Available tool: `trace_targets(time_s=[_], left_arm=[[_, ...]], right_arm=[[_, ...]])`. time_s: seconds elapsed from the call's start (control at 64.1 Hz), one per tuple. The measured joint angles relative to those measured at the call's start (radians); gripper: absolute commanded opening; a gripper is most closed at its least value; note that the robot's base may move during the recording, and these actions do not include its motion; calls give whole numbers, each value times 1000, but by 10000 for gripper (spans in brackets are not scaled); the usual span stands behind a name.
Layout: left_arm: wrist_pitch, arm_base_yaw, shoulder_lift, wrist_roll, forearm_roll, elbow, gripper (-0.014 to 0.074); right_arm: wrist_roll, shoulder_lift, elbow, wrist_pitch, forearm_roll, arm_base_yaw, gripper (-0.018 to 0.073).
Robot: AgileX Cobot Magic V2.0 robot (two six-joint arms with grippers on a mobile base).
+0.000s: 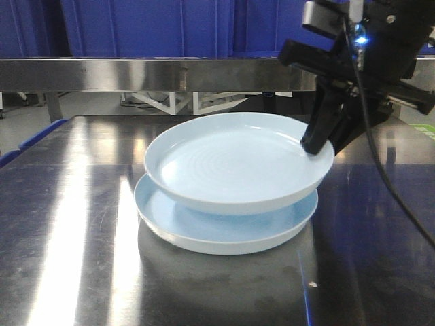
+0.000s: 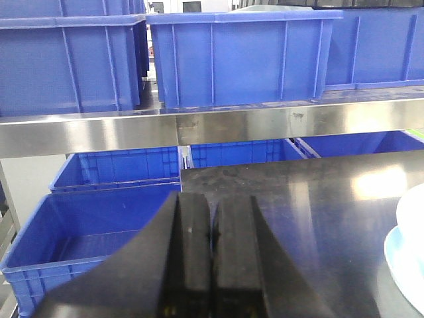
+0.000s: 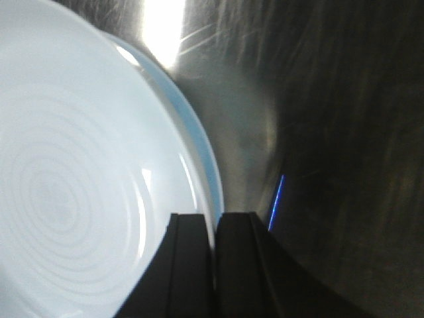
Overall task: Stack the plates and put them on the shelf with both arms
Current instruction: 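Lift the plate with the right gripper and carry it over the centre plate, then lower the held plate onto the centre plate with the right gripper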
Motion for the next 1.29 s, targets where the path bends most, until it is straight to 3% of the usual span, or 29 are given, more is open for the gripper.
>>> trace_targets(time_s=[0.343, 0.639, 1.06, 1.294], left_arm=[[0, 0, 0, 0, 0, 0, 80], [0, 0, 0, 0, 0, 0, 80], [0, 0, 0, 0, 0, 0, 80], [0, 0, 0, 0, 0, 0, 80]], right_arm=[[0, 53, 0, -7, 0, 30, 44], [0, 66, 0, -9, 0, 32, 254], [0, 66, 18, -11, -8, 32, 376], [5, 66, 60, -32, -8, 32, 377]])
